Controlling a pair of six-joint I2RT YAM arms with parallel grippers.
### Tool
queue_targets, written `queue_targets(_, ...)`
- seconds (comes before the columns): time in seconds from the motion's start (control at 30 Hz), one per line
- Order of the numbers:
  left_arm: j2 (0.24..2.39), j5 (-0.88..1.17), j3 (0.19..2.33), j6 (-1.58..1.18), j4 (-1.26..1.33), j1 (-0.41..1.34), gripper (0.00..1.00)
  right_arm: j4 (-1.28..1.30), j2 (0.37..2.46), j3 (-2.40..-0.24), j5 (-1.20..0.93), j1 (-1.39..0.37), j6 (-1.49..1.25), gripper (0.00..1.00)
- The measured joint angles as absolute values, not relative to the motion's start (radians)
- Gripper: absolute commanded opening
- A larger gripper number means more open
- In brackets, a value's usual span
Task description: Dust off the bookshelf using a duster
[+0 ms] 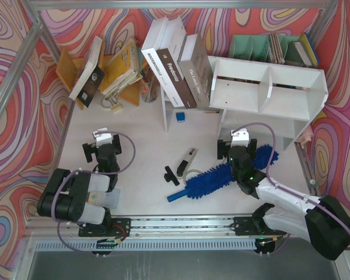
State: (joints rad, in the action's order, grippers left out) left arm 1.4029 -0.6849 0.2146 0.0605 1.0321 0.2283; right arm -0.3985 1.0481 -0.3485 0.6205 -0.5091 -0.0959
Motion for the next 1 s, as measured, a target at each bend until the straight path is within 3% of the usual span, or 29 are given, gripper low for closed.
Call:
queue_targets(0.3,1.54,-0.449,0.325,-0.013,0.991,0.101,0.98,-0.516,1.055,-0.334,0.631,-0.503,-0.047,0.99)
queue_targets(0.77,1.54,-0.425,0.347,-0.046,0.958,0.091,0.98,-0.705,1.124,-0.298,0.641,-0.387,-0.013,0.99)
queue_targets(1.0,1.54,-0.419,0.347,-0.049,0.958,0.091,0.98,-0.923,1.331,-0.253,0.565,-0.286,0.007,0.99)
